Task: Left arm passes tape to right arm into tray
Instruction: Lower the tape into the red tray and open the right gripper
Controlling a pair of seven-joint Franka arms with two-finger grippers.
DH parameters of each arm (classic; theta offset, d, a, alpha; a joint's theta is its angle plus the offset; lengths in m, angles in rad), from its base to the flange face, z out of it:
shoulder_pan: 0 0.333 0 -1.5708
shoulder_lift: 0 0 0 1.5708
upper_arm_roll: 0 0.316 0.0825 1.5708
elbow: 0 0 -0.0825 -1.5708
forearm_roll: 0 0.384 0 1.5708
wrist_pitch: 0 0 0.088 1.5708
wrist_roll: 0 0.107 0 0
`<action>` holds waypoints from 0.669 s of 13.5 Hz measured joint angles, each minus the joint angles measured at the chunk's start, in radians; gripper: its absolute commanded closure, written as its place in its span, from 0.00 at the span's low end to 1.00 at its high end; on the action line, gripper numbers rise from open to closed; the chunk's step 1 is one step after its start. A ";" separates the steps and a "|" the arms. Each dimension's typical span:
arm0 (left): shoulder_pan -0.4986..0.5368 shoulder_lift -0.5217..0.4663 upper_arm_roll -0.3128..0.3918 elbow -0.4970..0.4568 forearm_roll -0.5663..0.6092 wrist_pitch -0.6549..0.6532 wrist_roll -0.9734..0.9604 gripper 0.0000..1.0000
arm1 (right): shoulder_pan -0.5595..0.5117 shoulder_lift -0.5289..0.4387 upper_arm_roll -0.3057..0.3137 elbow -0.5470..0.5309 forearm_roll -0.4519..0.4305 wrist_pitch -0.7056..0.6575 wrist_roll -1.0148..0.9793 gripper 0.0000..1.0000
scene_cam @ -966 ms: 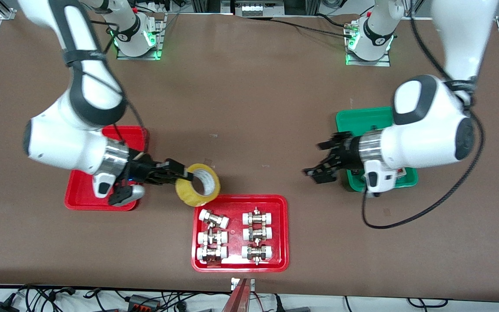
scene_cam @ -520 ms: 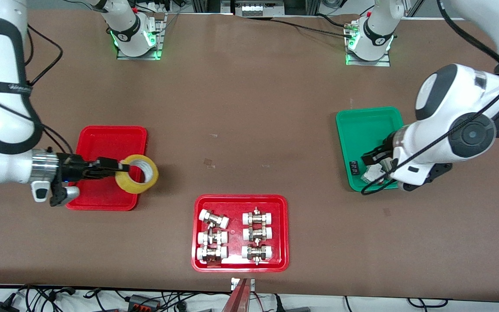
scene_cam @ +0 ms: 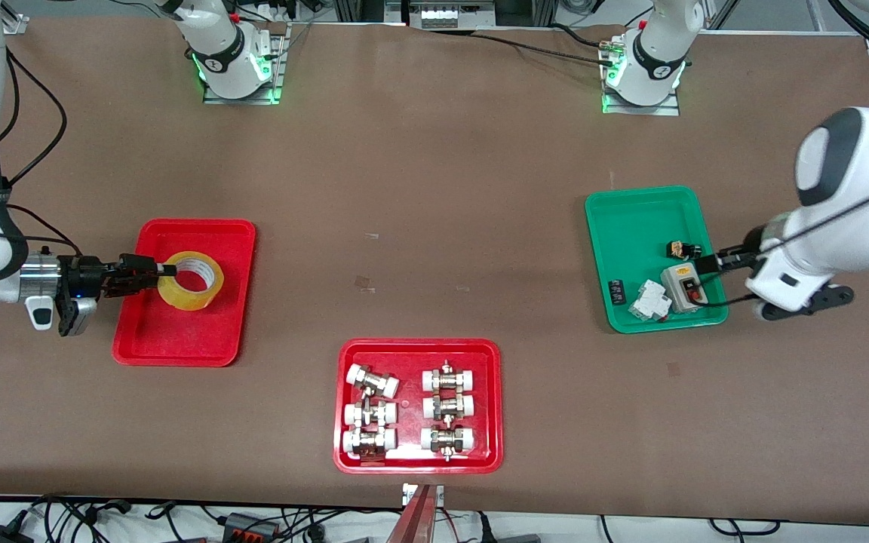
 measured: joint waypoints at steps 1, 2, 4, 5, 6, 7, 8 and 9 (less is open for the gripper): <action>-0.003 -0.032 -0.001 -0.043 0.000 0.019 -0.001 0.00 | -0.008 0.018 0.000 -0.001 0.000 0.000 -0.022 0.88; -0.003 -0.052 -0.001 -0.054 0.000 0.020 -0.002 0.00 | -0.009 0.031 0.001 -0.001 -0.004 0.001 -0.033 0.69; -0.001 -0.060 0.003 -0.012 0.000 -0.069 -0.001 0.00 | -0.005 0.038 0.009 -0.001 -0.044 0.011 -0.036 0.12; -0.002 -0.054 0.002 0.026 0.000 -0.146 0.000 0.00 | -0.002 0.037 0.014 0.001 -0.065 0.019 -0.039 0.00; -0.003 -0.048 0.002 0.061 0.000 -0.195 0.000 0.00 | 0.002 0.035 0.018 0.004 -0.089 0.027 -0.044 0.00; -0.004 -0.042 0.001 0.083 0.000 -0.197 0.000 0.00 | 0.010 0.033 0.021 0.006 -0.123 0.045 -0.056 0.00; -0.004 -0.036 0.000 0.098 -0.003 -0.163 -0.001 0.00 | 0.021 0.031 0.022 0.008 -0.164 0.072 -0.070 0.00; -0.006 -0.029 -0.002 0.106 -0.013 -0.125 -0.002 0.00 | 0.038 0.025 0.024 0.011 -0.214 0.106 -0.078 0.00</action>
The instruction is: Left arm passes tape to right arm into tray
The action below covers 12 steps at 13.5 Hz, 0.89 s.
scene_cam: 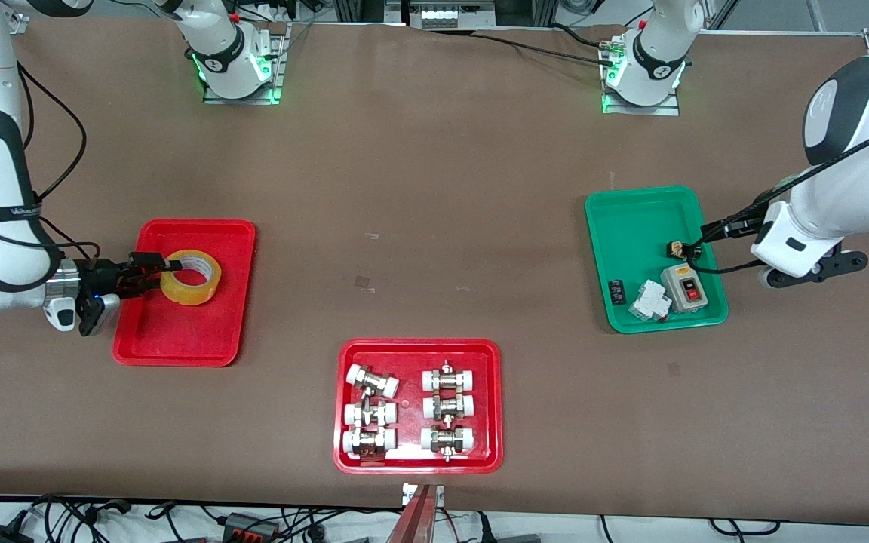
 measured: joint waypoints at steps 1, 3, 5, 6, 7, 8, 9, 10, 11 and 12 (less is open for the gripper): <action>0.000 0.006 -0.001 0.008 -0.031 0.017 -0.004 0.00 | 0.023 -0.014 0.001 0.003 -0.051 0.037 -0.001 0.00; 0.004 0.011 0.006 0.023 -0.074 0.019 -0.016 0.00 | 0.068 -0.060 0.001 0.007 -0.133 0.080 0.003 0.00; 0.013 0.013 0.018 0.053 -0.065 0.019 -0.017 0.00 | 0.091 -0.114 0.001 0.008 -0.196 0.096 0.028 0.00; 0.016 0.013 0.021 0.071 -0.043 0.019 -0.017 0.00 | 0.093 -0.136 0.001 0.008 -0.218 0.097 0.041 0.00; 0.016 0.013 0.020 0.086 -0.025 0.016 -0.017 0.00 | 0.093 -0.153 0.000 0.007 -0.227 0.097 0.050 0.00; 0.015 0.010 0.015 0.093 -0.019 0.014 -0.017 0.00 | 0.093 -0.164 -0.001 0.007 -0.231 0.097 0.055 0.00; 0.014 0.004 0.004 0.091 -0.017 0.017 -0.017 0.00 | 0.094 -0.172 -0.001 0.007 -0.232 0.098 0.067 0.00; 0.011 -0.004 -0.010 0.085 -0.014 0.028 -0.018 0.00 | 0.097 -0.182 -0.001 0.007 -0.235 0.098 0.101 0.00; 0.006 -0.014 -0.021 0.073 -0.012 0.039 -0.019 0.00 | 0.105 -0.199 0.000 0.007 -0.247 0.096 0.157 0.00; 0.004 -0.025 -0.027 0.055 -0.012 0.049 -0.021 0.00 | 0.120 -0.224 0.000 0.008 -0.265 0.086 0.230 0.00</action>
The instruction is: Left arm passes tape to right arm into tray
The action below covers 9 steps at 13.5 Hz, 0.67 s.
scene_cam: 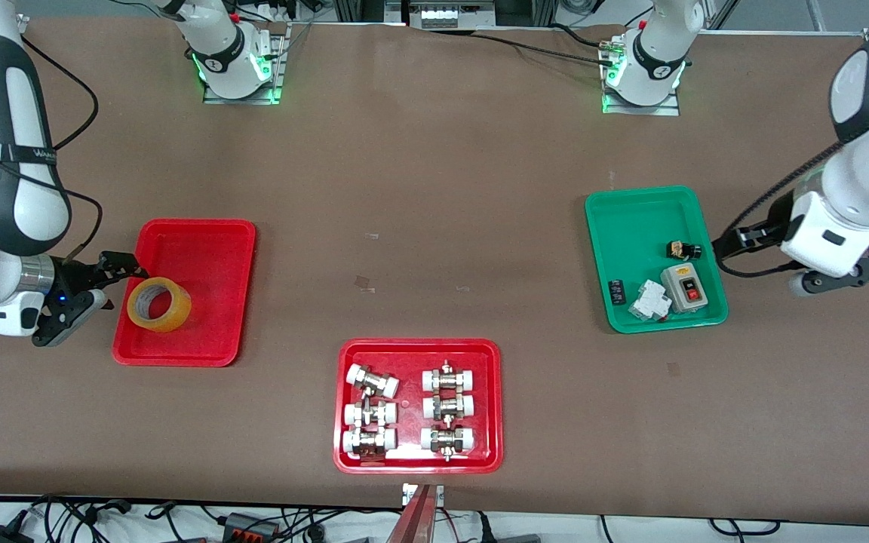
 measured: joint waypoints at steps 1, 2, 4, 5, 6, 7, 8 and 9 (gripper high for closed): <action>0.001 -0.012 -0.001 -0.024 0.000 0.016 0.000 0.00 | 0.018 -0.034 0.000 0.000 -0.018 -0.022 0.086 0.00; 0.007 -0.023 -0.001 -0.048 0.000 0.036 0.000 0.00 | 0.039 -0.077 0.001 0.000 -0.035 -0.050 0.173 0.00; 0.019 -0.033 -0.001 -0.072 0.000 0.056 -0.005 0.00 | 0.079 -0.178 0.002 -0.002 -0.063 -0.115 0.325 0.00; 0.023 -0.034 -0.001 -0.074 -0.001 0.059 -0.014 0.00 | 0.095 -0.225 0.003 -0.004 -0.068 -0.150 0.390 0.00; 0.025 -0.034 -0.001 -0.077 -0.001 0.060 -0.031 0.00 | 0.109 -0.270 0.004 -0.007 -0.069 -0.181 0.450 0.00; 0.027 -0.034 -0.001 -0.080 -0.001 0.060 -0.043 0.00 | 0.122 -0.307 0.004 -0.011 -0.069 -0.204 0.503 0.00; 0.029 -0.034 0.000 -0.084 -0.001 0.060 -0.048 0.00 | 0.134 -0.338 0.005 -0.014 -0.070 -0.221 0.546 0.00; 0.029 -0.034 0.000 -0.085 -0.001 0.054 -0.050 0.00 | 0.145 -0.366 0.006 -0.018 -0.072 -0.235 0.583 0.00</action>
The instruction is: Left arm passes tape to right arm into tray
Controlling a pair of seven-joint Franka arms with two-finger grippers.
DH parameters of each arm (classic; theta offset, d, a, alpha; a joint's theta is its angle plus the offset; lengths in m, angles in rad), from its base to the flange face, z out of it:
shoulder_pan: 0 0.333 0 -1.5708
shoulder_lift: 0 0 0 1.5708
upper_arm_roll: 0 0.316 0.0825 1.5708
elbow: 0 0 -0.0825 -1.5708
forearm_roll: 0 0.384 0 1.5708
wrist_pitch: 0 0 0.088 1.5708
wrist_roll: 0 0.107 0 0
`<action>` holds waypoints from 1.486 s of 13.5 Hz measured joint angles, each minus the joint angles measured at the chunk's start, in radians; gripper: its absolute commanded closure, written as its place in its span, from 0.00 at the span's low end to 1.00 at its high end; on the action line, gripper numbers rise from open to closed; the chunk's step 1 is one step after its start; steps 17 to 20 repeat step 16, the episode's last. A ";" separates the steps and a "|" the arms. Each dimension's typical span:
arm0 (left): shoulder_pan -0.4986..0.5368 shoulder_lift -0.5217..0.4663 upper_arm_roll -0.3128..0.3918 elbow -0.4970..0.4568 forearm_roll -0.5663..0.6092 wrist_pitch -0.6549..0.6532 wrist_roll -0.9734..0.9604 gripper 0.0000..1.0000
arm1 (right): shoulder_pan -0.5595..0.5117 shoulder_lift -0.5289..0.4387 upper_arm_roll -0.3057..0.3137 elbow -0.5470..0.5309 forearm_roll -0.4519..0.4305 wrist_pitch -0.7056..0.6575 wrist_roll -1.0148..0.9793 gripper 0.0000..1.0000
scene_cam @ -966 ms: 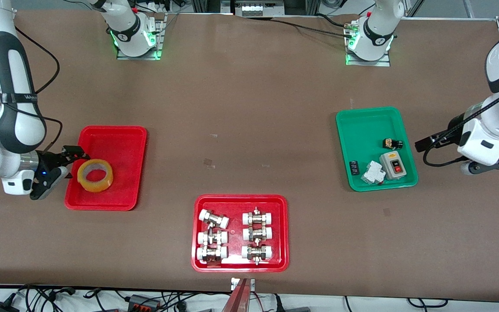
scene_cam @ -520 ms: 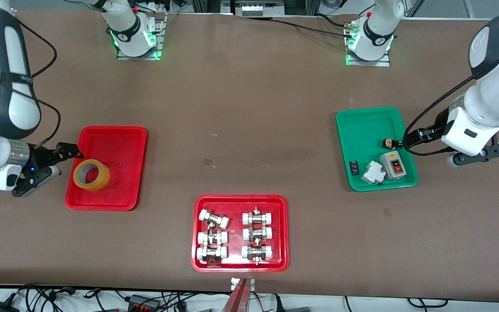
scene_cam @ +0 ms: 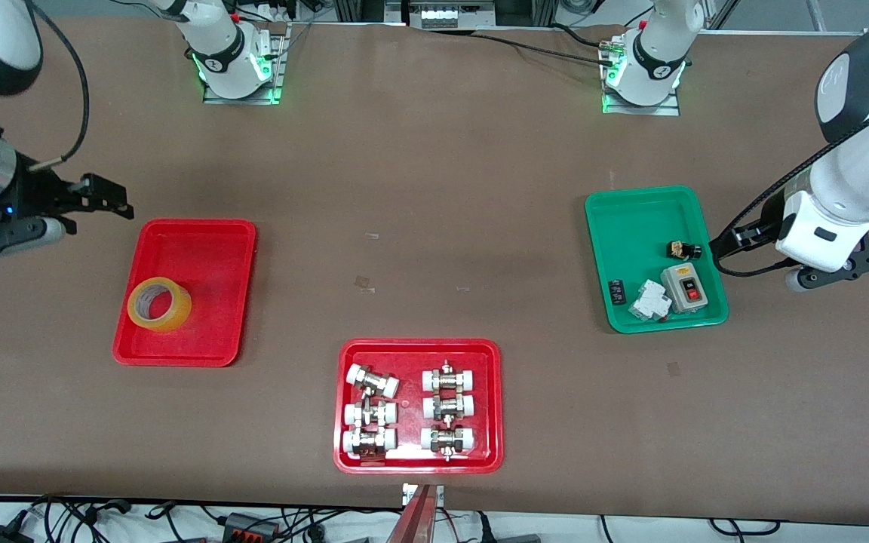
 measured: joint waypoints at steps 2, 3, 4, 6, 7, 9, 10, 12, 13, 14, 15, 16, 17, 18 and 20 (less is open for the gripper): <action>0.000 -0.007 -0.005 0.000 -0.001 -0.010 -0.001 0.00 | 0.026 -0.045 0.003 -0.007 -0.031 -0.024 0.084 0.00; -0.001 -0.013 -0.009 0.000 -0.003 -0.012 -0.002 0.00 | 0.036 -0.068 0.004 -0.021 -0.042 -0.027 0.112 0.00; -0.001 -0.018 -0.012 0.000 -0.007 -0.013 -0.012 0.00 | 0.040 -0.093 0.005 -0.047 -0.050 -0.023 0.123 0.00; -0.001 -0.024 -0.013 0.000 -0.011 -0.017 -0.042 0.00 | 0.041 -0.147 0.003 -0.112 -0.076 -0.003 0.128 0.00; 0.000 -0.026 -0.013 0.000 -0.013 -0.018 -0.055 0.00 | 0.040 -0.163 0.001 -0.125 -0.082 0.000 0.128 0.00; 0.000 -0.027 -0.013 0.000 -0.015 -0.018 -0.062 0.00 | 0.038 -0.168 -0.007 -0.116 -0.084 -0.002 0.132 0.00; 0.000 -0.027 -0.013 0.000 -0.015 -0.018 -0.064 0.00 | 0.038 -0.163 -0.009 -0.105 -0.084 -0.005 0.138 0.00; 0.000 -0.027 -0.013 0.000 -0.016 -0.018 -0.068 0.00 | 0.038 -0.154 -0.010 -0.078 -0.084 0.000 0.191 0.00; 0.000 -0.027 -0.013 0.000 -0.016 -0.018 -0.068 0.00 | 0.038 -0.151 -0.010 -0.068 -0.084 0.000 0.228 0.00; 0.000 -0.027 -0.014 0.000 -0.016 -0.018 -0.068 0.00 | 0.038 -0.149 -0.010 -0.061 -0.084 0.000 0.249 0.00; 0.000 -0.027 -0.014 0.000 -0.016 -0.017 -0.068 0.00 | 0.039 -0.146 -0.009 -0.056 -0.084 0.000 0.258 0.00; 0.000 -0.027 -0.014 0.000 -0.016 -0.016 -0.068 0.00 | 0.039 -0.144 -0.009 -0.053 -0.084 0.000 0.260 0.00; 0.000 -0.027 -0.014 0.000 -0.016 -0.016 -0.068 0.00 | 0.039 -0.144 -0.009 -0.053 -0.084 0.000 0.260 0.00; 0.000 -0.027 -0.014 0.000 -0.016 -0.016 -0.068 0.00 | 0.039 -0.144 -0.009 -0.053 -0.084 0.000 0.260 0.00; 0.000 -0.027 -0.014 0.000 -0.016 -0.016 -0.068 0.00 | 0.039 -0.144 -0.009 -0.053 -0.084 0.000 0.260 0.00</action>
